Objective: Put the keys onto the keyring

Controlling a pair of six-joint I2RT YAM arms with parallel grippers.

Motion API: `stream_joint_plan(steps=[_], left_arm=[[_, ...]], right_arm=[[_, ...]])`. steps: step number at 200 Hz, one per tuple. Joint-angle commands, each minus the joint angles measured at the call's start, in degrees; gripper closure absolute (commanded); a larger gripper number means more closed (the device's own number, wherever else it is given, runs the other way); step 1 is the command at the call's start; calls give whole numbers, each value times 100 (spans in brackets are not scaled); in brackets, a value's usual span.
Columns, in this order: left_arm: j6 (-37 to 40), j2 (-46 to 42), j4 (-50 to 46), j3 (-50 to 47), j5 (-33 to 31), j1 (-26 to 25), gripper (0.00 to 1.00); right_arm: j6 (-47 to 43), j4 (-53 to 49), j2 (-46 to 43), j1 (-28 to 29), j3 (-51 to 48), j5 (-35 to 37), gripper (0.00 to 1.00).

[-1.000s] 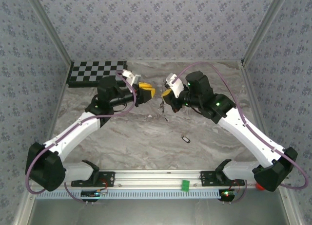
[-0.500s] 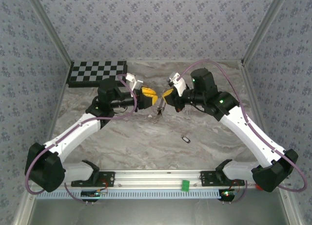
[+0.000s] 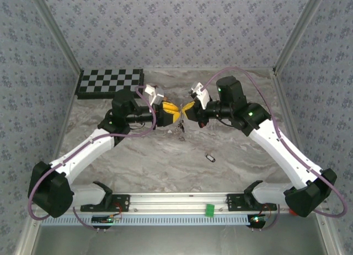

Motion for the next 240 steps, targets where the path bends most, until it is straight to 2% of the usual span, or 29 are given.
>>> stream_joint_plan(steps=[1,48,86,101,141,159,164,176,190,240], left_arm=[[112,-42,60,286,190,-52,66],[119,-34,79,308,269,-53,74],[204,-40,-1,308,348,-55,89],[217,-58,-3,308,354,-56,100],[178,-69,59,274,308,-105,100],[63,-86,253,208,211,-126,100],[11,-86,339,174,182,-129,100],[-132,-100,574,99,150,-138,100],[-307,-104,837,12,61,-149,100],[-766,-91,1565,-205,-328,-247,100]], right_arm=[[61,-28,17,-40,253,-332,100],[53,-71,46,-36,277,-418,100],[47,-82,73,-38,292,-457,100],[26,-122,91,-37,298,-481,100],[17,-82,66,-45,266,-394,100],[-1,-15,-7,-62,146,-434,85],[38,40,-50,-78,96,-433,83],[219,373,-170,-105,-97,-429,81],[521,941,-349,-160,-428,-435,72],[1782,3775,-1107,-354,-2190,-258,72]])
